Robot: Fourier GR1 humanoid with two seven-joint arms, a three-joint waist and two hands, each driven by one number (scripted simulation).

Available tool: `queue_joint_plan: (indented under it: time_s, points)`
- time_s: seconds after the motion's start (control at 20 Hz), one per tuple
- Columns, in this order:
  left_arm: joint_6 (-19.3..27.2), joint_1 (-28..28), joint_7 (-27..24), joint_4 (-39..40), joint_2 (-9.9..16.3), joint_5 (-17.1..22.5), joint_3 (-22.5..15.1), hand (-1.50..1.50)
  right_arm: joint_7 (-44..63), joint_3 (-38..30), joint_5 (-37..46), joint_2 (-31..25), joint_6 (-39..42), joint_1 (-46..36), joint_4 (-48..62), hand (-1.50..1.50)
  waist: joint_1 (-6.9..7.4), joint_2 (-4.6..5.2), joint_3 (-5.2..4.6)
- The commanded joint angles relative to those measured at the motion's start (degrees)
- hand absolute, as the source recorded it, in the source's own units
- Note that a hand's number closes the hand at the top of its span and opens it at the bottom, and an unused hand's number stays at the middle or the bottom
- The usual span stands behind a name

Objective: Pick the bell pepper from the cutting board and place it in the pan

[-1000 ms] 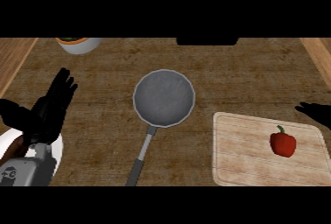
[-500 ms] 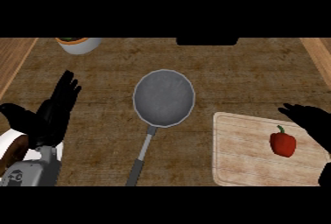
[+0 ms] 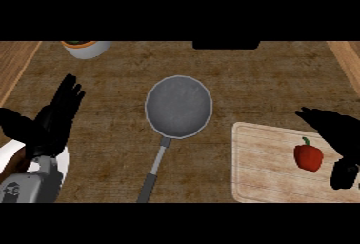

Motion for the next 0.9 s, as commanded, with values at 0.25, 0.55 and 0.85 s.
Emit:
queue_joint_plan:
  time_s: [0.25,0.55,0.85]
  points:
    - [-1.36,2.05,1.54,-3.54,-0.66,-0.23,1.28,0.0,-7.25,-2.15,6.55,3.22,-0.13,-1.95,9.18,-1.5,0.13,-0.03,0.02]
    - [-1.41,1.13,-2.83,1.33,-2.93,-2.89,0.89,0.0,-10.19,-1.76,12.86,7.83,-6.71,-0.09,13.81,-1.5,-0.13,0.0,0.01]
    - [-3.35,2.23,-0.4,-1.23,-1.49,-1.81,2.67,0.0,-17.27,-4.81,14.46,8.87,-11.07,-2.57,22.48,-1.5,0.0,-0.01,0.02]
